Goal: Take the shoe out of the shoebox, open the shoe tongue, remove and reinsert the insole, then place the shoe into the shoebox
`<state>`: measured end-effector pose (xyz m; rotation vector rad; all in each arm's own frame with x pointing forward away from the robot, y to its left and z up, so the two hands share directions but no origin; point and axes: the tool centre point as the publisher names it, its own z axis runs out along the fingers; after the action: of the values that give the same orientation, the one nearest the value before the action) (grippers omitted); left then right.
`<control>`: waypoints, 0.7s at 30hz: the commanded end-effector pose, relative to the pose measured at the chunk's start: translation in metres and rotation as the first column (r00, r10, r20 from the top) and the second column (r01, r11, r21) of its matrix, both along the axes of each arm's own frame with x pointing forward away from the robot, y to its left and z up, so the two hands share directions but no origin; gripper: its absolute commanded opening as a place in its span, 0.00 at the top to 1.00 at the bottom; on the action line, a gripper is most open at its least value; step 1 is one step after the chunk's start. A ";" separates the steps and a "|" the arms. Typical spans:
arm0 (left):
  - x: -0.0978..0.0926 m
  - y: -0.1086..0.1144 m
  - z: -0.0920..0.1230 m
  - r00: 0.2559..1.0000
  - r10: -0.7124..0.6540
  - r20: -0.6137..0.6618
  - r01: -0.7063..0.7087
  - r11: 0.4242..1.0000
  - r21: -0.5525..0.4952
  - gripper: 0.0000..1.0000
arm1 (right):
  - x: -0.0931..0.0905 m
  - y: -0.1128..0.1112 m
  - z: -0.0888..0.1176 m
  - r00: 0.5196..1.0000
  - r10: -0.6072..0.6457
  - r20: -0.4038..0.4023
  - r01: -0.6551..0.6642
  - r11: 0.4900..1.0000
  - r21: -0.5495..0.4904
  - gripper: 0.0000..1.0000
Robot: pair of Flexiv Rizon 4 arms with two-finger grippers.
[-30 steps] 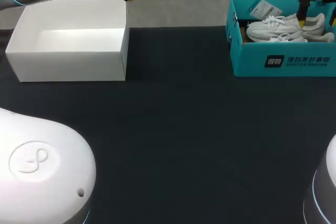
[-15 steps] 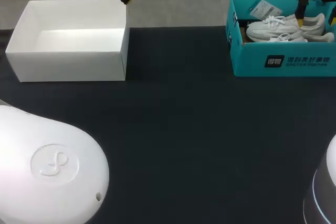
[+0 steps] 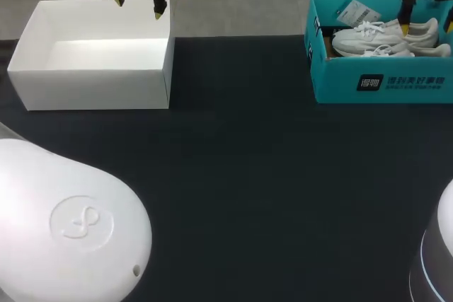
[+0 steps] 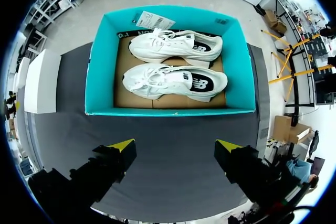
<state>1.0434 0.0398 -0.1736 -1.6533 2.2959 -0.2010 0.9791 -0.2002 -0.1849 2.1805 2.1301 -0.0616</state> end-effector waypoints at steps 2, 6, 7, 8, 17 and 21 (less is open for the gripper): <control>-0.003 0.006 0.004 0.995 0.081 -0.056 -0.080 0.997 0.023 0.00 | 0.002 0.001 0.003 1.000 0.007 -0.004 -0.007 1.000 -0.010 0.00; -0.009 0.017 0.000 0.995 0.096 -0.038 -0.095 0.995 0.014 0.00 | 0.001 0.003 0.003 1.000 0.007 -0.017 -0.007 1.000 -0.017 0.00; -0.010 0.020 -0.001 0.994 0.097 -0.046 -0.097 0.995 0.006 0.00 | 0.000 0.004 0.001 1.000 0.004 -0.022 -0.004 1.000 -0.016 0.00; -0.012 0.024 -0.003 0.994 0.100 -0.051 -0.100 0.995 0.008 0.00 | -0.001 0.005 0.000 1.000 0.004 -0.025 -0.004 1.000 -0.015 0.00; -0.027 0.052 -0.011 0.978 0.193 -0.073 -0.194 0.981 -0.002 0.00 | -0.013 0.007 0.000 1.000 -0.003 0.026 0.002 0.999 0.050 0.00; -0.029 0.055 -0.017 0.973 0.206 -0.101 -0.207 0.978 -0.001 0.00 | -0.016 0.005 0.003 0.999 0.005 0.032 -0.006 0.999 0.047 0.00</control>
<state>1.0147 0.0934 -0.1890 -1.9314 2.1703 -0.0795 0.9726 -0.1929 -0.1825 2.2015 2.1494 -0.0092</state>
